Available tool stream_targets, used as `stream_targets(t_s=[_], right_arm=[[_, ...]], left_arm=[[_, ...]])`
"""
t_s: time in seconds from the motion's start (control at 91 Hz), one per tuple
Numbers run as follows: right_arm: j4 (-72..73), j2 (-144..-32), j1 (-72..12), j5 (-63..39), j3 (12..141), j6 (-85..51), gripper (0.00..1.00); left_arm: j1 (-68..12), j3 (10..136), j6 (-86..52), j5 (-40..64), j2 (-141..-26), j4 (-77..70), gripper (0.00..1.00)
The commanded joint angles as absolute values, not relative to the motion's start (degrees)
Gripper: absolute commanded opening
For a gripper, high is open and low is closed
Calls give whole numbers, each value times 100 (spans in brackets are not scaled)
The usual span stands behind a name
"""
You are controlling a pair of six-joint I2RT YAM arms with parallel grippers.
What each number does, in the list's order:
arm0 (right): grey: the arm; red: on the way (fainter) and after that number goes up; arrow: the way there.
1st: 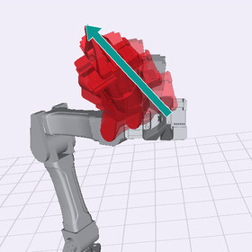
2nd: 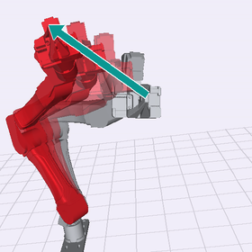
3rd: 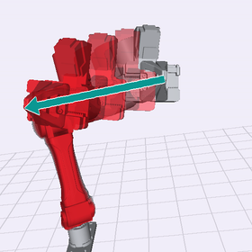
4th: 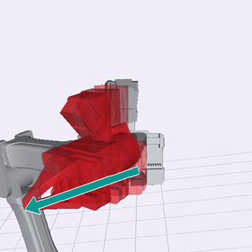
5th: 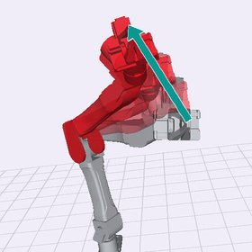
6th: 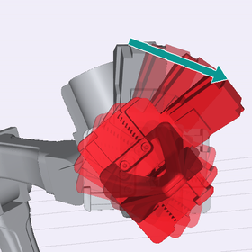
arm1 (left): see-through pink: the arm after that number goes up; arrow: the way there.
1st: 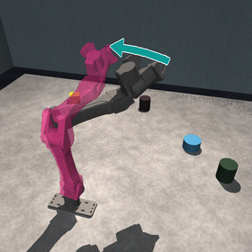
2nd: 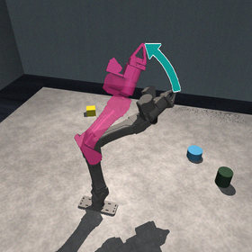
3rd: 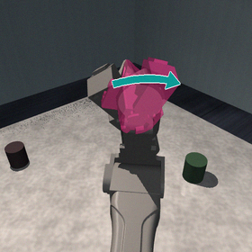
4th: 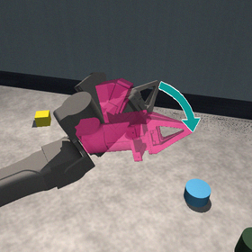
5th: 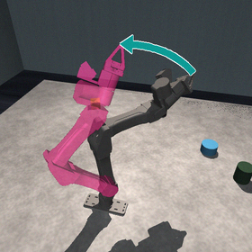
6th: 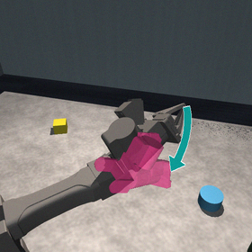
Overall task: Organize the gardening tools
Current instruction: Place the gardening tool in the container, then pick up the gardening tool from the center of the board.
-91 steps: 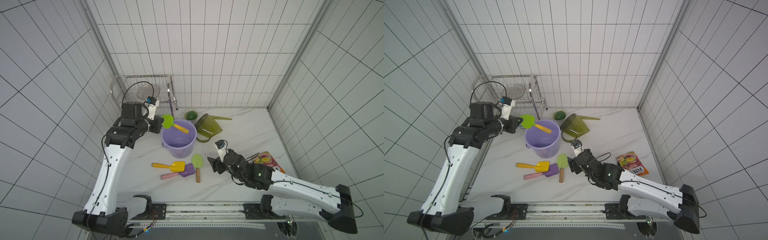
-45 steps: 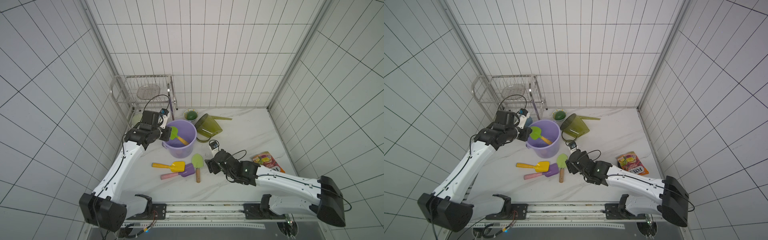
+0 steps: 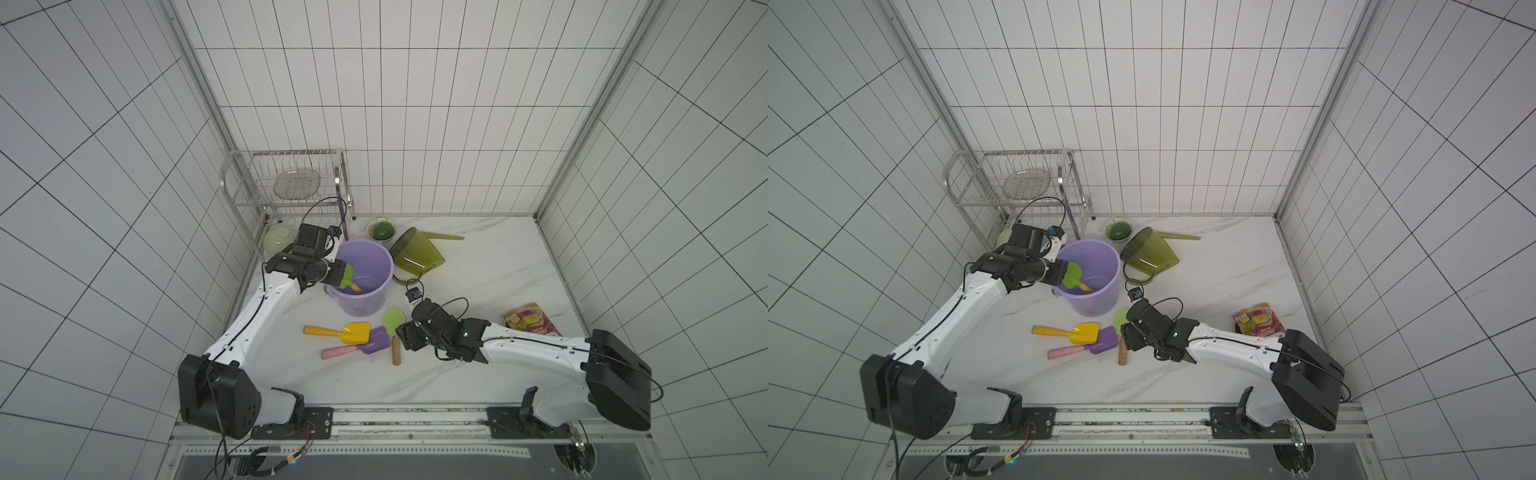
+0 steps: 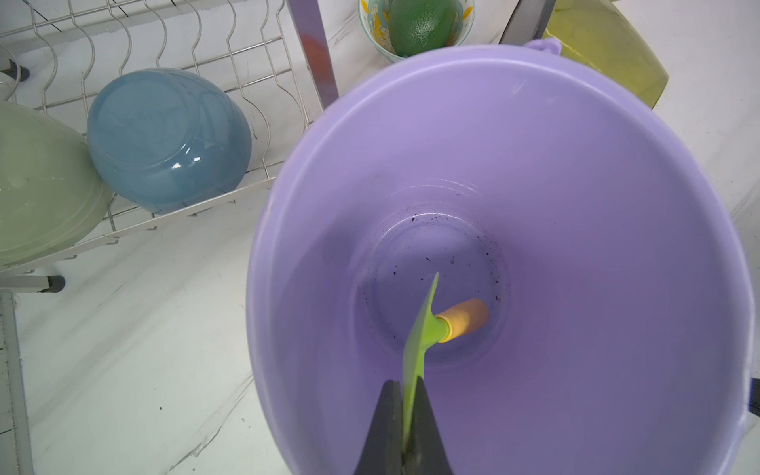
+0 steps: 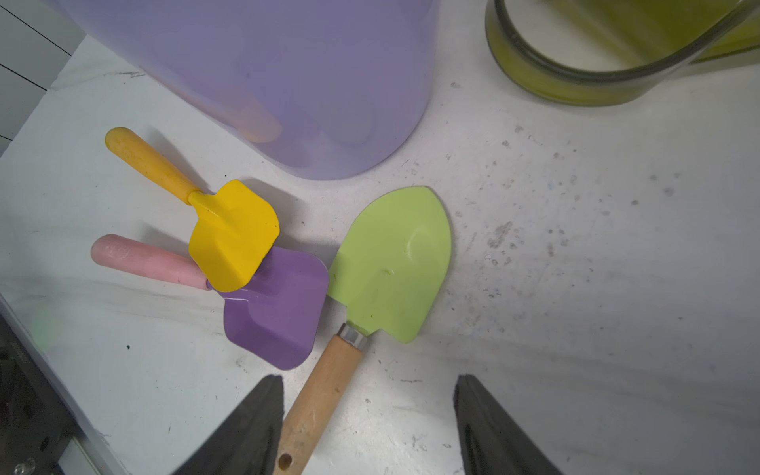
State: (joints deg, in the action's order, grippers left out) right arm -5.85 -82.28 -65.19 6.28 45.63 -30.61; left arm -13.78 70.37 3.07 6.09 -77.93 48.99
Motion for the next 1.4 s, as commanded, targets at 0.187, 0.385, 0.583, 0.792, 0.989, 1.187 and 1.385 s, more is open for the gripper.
stream_targets(t_s=[0.187,0.385,0.583,0.792,0.989,1.187,1.385], right_arm=[[-161,-8791,-6451,-37,4699,-3505,65],[-366,-8964,-6459,122,4774,-3870,61],[-642,-9183,-6562,-10,4917,-4062,59],[-987,-9469,-6625,17,5134,-4229,57],[-1302,-9784,-6696,54,5414,-4318,54],[-1519,-9859,-6697,325,5462,-4437,47],[-1637,-9867,-6697,503,5461,-4512,41]], left_arm=[[-1341,7017,400,443,-7764,4702,17],[-1326,7058,429,409,-7721,4734,28],[-1310,7132,432,303,-7592,4746,44],[-1310,7189,346,260,-7410,4699,53],[-1310,7174,281,231,-7288,4650,55],[-1303,7121,238,190,-7198,4608,57],[-1301,7053,228,132,-7153,4522,59]])
